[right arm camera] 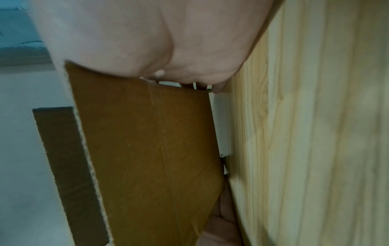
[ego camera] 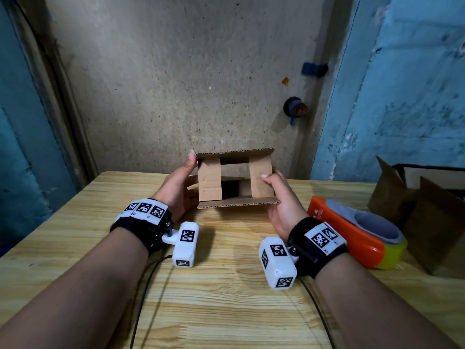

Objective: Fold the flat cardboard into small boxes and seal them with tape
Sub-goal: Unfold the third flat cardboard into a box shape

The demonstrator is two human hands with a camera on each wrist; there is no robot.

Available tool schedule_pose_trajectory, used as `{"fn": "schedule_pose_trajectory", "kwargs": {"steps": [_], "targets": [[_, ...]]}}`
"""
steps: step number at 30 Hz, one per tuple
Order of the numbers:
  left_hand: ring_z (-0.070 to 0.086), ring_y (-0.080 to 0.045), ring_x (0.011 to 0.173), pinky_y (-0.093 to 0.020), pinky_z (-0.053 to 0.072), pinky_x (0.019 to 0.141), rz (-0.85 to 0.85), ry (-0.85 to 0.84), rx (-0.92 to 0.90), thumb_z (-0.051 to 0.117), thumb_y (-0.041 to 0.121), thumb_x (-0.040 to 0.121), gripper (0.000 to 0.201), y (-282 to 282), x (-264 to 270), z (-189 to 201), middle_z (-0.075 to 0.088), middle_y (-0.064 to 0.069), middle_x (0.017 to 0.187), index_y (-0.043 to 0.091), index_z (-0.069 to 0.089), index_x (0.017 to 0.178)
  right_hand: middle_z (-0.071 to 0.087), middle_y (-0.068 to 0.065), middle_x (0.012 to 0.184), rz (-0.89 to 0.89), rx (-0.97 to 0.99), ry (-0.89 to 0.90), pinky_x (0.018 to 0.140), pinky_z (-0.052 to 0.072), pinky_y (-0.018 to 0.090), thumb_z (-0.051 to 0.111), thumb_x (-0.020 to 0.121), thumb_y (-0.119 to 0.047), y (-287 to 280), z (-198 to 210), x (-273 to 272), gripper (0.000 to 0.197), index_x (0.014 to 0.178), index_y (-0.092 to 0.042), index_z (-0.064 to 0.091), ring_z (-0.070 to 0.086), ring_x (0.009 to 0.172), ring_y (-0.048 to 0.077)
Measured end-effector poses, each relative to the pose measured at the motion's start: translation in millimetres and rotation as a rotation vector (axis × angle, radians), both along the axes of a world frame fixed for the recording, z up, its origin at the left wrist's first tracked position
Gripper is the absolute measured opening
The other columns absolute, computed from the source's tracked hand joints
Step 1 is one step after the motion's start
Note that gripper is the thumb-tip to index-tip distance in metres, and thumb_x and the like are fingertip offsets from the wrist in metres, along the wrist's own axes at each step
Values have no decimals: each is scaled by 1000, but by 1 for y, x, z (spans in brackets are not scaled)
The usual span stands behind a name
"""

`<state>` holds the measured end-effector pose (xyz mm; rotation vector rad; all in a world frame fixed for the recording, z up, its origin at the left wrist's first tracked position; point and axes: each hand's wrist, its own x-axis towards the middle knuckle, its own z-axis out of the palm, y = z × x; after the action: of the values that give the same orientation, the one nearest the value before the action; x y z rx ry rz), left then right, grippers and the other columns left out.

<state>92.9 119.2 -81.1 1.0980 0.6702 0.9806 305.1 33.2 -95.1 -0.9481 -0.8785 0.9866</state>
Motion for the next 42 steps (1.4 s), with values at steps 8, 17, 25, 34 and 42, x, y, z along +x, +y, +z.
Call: {"fn": "schedule_pose_trajectory", "kwargs": {"steps": [8,17,25,34,42], "targets": [[70,-34,111,-41,61,81,-23,15,31,66,78,70,84,0,-1,-2,70,-16,127,25,62,135,72,5,125,-13,6,16,122,34,55,72,71,-42,0,3,-2,75,141,-19,58,59,132,30],[67,-35,118,-49,54,99,-57,6,71,84,76,52,102,2,-3,-4,69,-15,129,20,63,135,68,13,136,-19,15,50,123,32,55,76,64,-47,1,3,-4,83,139,-17,60,56,135,32],[70,-31,107,-43,58,91,-37,-10,62,83,66,64,74,2,-3,-6,72,-9,122,22,71,122,67,10,136,-10,16,45,125,28,54,77,66,-51,0,3,-5,82,139,-17,61,54,137,31],[71,-27,98,-38,58,82,-10,-16,50,77,58,69,73,4,-3,-7,71,-9,126,17,68,128,75,0,110,-9,-3,26,103,48,39,62,93,-30,1,2,0,38,130,-20,63,67,110,18],[73,-29,92,-39,59,79,44,-66,38,76,46,82,43,2,1,-7,73,-10,116,17,73,113,77,-3,92,14,-11,53,71,55,21,51,104,-19,-6,8,0,25,125,-14,63,73,83,7]]}}
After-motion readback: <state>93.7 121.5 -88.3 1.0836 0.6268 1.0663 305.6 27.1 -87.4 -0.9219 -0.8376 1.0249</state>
